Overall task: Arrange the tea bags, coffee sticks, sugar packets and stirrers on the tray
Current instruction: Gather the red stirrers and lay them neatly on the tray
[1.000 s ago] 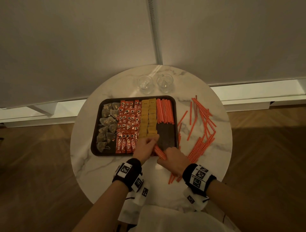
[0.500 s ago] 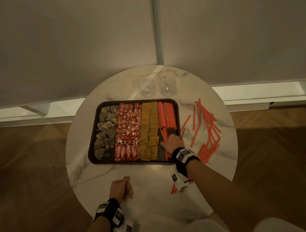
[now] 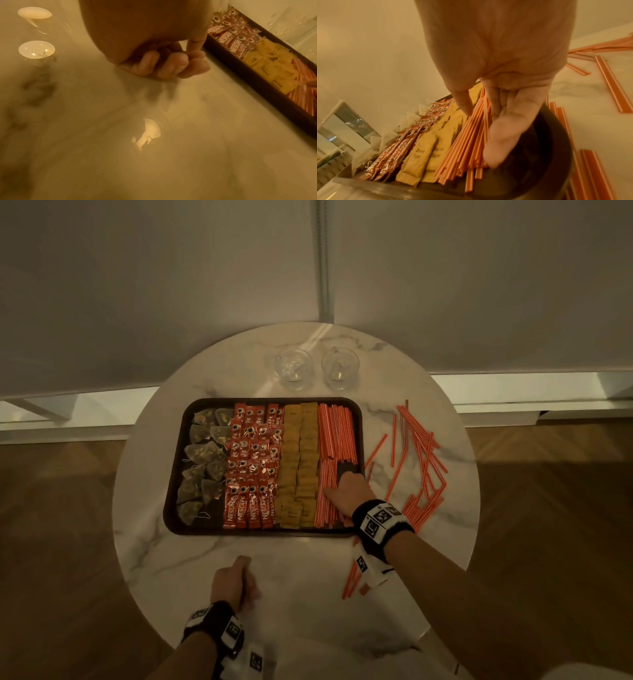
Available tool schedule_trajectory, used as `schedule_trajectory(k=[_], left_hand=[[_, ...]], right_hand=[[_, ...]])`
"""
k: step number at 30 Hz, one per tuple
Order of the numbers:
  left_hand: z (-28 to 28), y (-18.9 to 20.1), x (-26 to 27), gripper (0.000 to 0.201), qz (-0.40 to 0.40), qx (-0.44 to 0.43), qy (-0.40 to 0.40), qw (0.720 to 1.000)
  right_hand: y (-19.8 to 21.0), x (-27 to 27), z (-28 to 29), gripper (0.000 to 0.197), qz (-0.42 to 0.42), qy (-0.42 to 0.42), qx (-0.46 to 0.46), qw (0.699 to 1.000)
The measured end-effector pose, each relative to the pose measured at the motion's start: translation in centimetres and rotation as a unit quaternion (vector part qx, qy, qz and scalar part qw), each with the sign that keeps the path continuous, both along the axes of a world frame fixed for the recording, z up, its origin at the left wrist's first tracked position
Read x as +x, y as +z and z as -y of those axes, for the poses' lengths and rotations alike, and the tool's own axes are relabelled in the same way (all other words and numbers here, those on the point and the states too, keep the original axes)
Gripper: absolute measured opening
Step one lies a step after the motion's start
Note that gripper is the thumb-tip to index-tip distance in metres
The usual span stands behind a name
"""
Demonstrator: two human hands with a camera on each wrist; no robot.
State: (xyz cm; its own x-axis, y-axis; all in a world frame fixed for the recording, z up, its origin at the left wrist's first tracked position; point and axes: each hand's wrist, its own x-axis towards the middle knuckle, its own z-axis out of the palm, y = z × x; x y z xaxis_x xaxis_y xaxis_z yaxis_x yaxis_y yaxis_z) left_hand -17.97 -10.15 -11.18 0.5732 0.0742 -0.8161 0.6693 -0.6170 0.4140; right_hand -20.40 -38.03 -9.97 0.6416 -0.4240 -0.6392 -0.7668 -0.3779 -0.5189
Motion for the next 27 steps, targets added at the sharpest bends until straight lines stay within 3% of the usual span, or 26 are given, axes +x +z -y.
schedule_trajectory(k=[5,10,13,16,19,21,23,27], left_hand=[[-0.1,-0.2,0.0,0.060,0.008,0.014,0.000,1.000],[-0.3,-0.8,0.1,0.057,0.013,0.010,0.011,1.000],[-0.3,-0.7,0.2,0.054,0.001,0.000,0.009,1.000],[-0.2,-0.2,-0.5,0.051,-0.022,-0.020,-0.003,1.000],[0.9,0.5,-2.1,0.037,0.062,0.009,-0.133,0.989],[2.8,1.4,-3.9,0.020,0.140,0.025,-0.252,0.957],[5.8,2.2,-6.0,0.006,0.163,0.018,-0.328,0.930],[12.3,1.7,-9.5,0.052,0.178,0.083,-0.488,0.850]], right_hand=[[1.0,-0.2,0.2,0.012,0.014,0.036,-0.017,0.999],[2.4,-1.4,1.3,0.022,0.012,0.050,0.026,0.998],[2.5,-3.4,3.9,0.018,0.052,-0.006,0.044,0.998],[2.1,-5.7,9.1,0.013,0.066,-0.047,-0.042,0.996],[2.0,-7.3,14.9,0.017,0.060,-0.089,-0.136,0.985],[1.6,-7.3,17.6,0.027,0.027,-0.077,-0.170,0.982],[0.9,-6.5,19.3,0.040,-0.019,-0.044,-0.188,0.981],[0.5,-4.1,20.4,0.069,-0.055,-0.026,-0.209,0.976]])
